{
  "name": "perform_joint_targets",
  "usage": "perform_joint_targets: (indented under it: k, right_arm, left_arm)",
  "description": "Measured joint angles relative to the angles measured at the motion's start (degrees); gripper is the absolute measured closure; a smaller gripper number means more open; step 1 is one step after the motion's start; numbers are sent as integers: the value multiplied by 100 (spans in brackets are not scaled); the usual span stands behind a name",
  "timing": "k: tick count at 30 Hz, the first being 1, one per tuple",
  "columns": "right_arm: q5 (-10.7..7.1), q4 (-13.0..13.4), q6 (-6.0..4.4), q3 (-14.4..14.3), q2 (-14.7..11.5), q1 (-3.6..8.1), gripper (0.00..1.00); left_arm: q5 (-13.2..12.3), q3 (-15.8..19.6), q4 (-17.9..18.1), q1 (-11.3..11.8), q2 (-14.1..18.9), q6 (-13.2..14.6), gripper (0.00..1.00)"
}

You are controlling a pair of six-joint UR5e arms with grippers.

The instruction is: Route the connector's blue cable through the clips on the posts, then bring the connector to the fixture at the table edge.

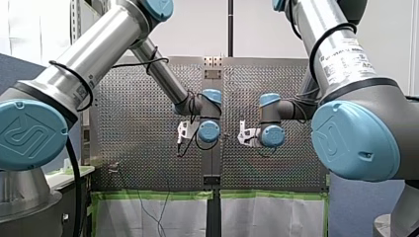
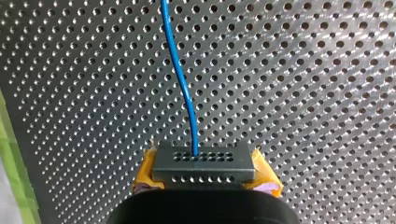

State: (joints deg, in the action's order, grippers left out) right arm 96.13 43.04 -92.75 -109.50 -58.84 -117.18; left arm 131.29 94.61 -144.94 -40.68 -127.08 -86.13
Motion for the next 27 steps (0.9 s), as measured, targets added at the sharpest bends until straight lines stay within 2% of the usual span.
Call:
perform_joint_targets:
  k: [5,12,27]
  right_arm:
    - [-66,-110,-6,125,3,35,100]
    - [-114,-180,-1,217,7,121,100]
    - [-267,-429,13,507,23,308,100]
  left_arm:
    - [-1,-161,-116,10,-167,-54,100]
    - [-17,-382,-61,27,-392,-183,100]
    - [-47,-403,-9,103,-424,-177,100]
